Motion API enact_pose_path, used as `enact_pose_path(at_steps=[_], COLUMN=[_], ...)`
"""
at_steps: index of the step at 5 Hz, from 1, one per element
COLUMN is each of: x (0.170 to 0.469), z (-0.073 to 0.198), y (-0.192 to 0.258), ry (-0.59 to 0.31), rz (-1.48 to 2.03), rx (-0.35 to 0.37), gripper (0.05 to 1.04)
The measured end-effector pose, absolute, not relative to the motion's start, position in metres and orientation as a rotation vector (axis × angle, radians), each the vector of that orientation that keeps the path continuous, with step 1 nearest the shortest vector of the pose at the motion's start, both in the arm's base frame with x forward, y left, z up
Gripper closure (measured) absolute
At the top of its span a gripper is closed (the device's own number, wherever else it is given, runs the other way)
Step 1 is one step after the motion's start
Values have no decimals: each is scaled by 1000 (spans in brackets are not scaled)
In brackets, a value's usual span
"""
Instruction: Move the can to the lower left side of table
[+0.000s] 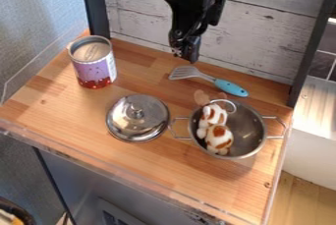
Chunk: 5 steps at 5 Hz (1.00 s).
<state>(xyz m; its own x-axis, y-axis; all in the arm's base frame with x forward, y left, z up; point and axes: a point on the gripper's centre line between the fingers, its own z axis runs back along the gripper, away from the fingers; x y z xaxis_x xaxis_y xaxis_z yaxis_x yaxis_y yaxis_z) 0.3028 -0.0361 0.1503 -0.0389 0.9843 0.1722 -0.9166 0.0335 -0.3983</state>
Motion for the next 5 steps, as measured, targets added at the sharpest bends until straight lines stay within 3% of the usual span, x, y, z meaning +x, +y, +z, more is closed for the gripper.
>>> enact_pose_path(at_steps=[2, 5], x=[303, 336], z=[138, 129], y=[-27, 22], ry=[-393, -337], rz=[1680, 2212], rx=[-118, 38], gripper=[83, 83])
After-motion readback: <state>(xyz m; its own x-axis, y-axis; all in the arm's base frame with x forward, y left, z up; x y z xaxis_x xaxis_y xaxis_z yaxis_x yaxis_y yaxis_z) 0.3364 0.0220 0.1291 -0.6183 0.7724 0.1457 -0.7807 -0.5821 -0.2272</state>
